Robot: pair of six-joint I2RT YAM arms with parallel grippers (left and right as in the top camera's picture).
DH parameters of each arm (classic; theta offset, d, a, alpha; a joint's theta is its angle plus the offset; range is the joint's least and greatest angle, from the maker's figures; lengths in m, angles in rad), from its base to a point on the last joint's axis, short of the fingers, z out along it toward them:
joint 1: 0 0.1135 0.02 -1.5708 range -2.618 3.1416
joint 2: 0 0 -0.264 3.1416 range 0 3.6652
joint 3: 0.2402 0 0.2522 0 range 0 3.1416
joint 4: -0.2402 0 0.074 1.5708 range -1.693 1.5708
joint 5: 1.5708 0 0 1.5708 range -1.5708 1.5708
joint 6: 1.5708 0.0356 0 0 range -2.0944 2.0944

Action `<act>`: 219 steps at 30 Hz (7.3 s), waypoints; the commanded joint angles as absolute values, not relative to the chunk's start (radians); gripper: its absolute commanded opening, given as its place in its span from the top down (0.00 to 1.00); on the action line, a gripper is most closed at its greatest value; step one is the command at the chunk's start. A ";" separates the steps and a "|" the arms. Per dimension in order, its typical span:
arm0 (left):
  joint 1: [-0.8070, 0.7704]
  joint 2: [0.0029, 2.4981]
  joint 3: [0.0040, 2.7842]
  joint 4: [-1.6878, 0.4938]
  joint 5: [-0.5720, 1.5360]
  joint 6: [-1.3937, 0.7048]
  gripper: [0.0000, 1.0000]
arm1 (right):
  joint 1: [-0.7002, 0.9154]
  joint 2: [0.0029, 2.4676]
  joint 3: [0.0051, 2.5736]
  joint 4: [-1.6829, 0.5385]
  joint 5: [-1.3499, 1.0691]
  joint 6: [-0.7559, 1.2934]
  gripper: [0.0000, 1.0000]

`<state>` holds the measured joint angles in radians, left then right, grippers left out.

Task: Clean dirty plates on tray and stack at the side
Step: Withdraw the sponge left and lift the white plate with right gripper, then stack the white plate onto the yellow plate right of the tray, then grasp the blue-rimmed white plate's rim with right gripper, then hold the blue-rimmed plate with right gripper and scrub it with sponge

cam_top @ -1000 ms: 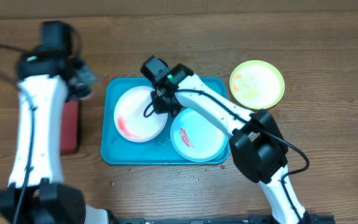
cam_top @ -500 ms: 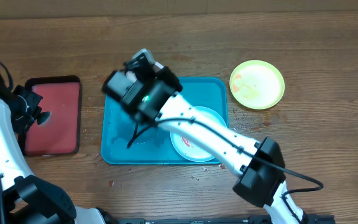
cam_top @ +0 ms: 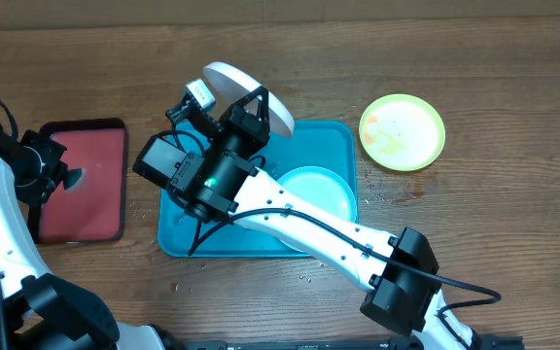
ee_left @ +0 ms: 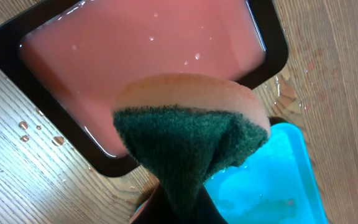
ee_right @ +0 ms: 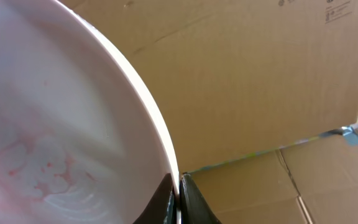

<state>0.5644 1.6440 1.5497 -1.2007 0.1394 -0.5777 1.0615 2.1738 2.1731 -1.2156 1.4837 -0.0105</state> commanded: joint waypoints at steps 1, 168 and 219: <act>0.566 1.649 1.548 -1.196 0.154 -0.583 0.95 | 1.023 2.147 2.193 -1.217 1.374 -0.020 0.96; -0.324 2.288 1.594 -1.170 -0.607 -0.631 0.96 | 0.518 1.946 1.203 -0.617 -0.232 0.554 0.96; -0.088 1.962 1.765 -1.235 -0.246 -0.680 0.95 | 0.518 1.942 1.312 -0.757 -0.183 0.495 0.96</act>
<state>-0.1463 2.1185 1.7458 -1.2510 -0.3046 -0.7357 0.5266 1.9495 1.2552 -0.7448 -0.2337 0.5415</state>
